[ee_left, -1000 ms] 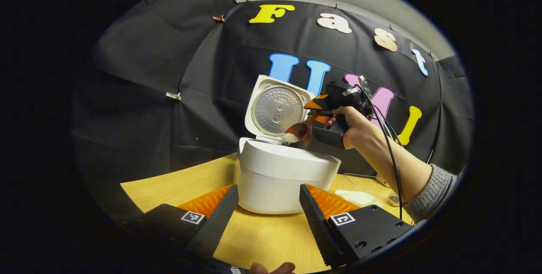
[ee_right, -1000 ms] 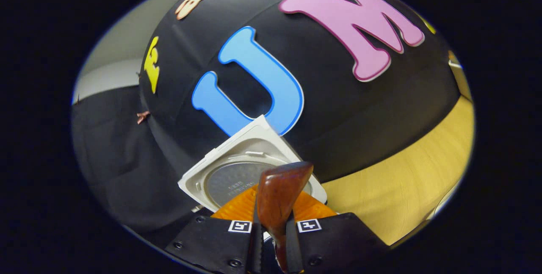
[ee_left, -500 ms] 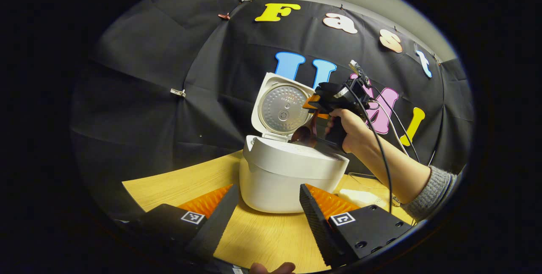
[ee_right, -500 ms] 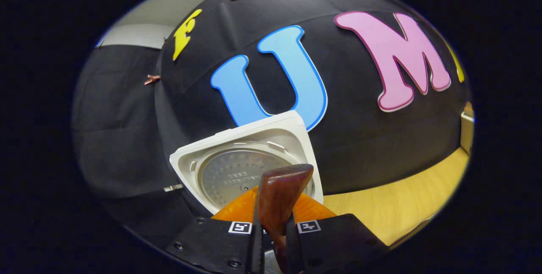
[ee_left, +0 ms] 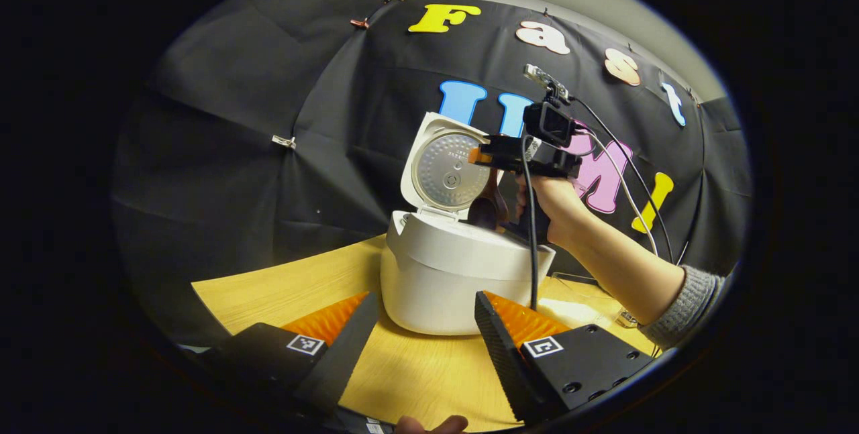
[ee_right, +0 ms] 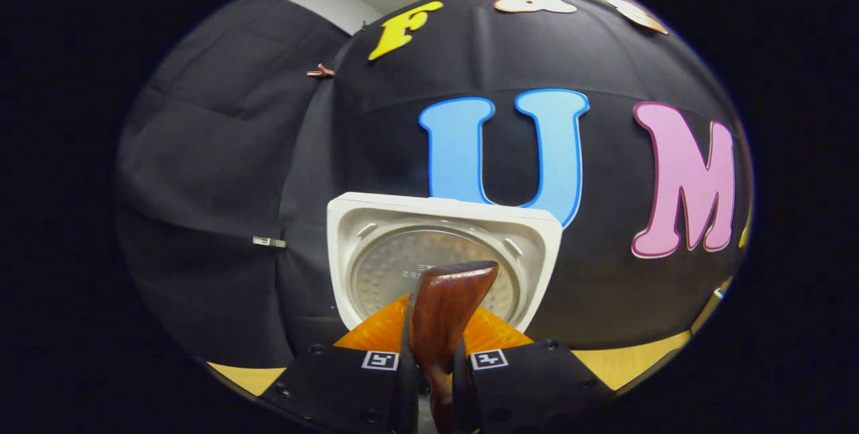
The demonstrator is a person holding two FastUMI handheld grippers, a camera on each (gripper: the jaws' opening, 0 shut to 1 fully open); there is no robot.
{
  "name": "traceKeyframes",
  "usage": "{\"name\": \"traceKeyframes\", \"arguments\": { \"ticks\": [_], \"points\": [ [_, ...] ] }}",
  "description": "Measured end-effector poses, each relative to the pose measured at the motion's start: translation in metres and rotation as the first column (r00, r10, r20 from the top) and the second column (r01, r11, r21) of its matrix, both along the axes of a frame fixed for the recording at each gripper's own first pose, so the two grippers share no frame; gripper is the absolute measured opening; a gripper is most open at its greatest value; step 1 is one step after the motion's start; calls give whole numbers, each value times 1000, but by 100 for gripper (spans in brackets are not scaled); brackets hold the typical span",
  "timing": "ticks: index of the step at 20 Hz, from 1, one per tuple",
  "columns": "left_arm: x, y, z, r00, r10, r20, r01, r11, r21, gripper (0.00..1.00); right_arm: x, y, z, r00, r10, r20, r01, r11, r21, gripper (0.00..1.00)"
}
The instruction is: Close the left gripper, press the button to open the rice cooker; take a wooden spoon from the chopstick holder with the right hand, scoop a spoonful of rice and pour it into the rice cooker, then put the wooden spoon back into the chopstick holder.
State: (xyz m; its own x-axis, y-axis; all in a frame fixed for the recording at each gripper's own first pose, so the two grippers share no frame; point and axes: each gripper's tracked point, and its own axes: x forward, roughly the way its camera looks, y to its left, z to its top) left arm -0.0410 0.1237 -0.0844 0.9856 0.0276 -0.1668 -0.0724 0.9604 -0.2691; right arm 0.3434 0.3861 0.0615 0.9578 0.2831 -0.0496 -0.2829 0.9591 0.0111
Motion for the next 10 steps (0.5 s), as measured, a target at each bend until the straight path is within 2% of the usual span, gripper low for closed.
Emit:
{"name": "traceKeyframes", "arguments": {
  "ticks": [4, 10],
  "points": [
    [-4, 4, -1, 1000, 6, 1, -6, 1000, -1, 92, 0, 4, 0, 1000, 5, 6, -5, 1000, -6, 24],
    [-5, 6, 0, 1000, 13, 2, -13, 1000, -1, 93, 11, -12, -5, 994, -11, -105, 32, 979, 200, 24]
  ]
}}
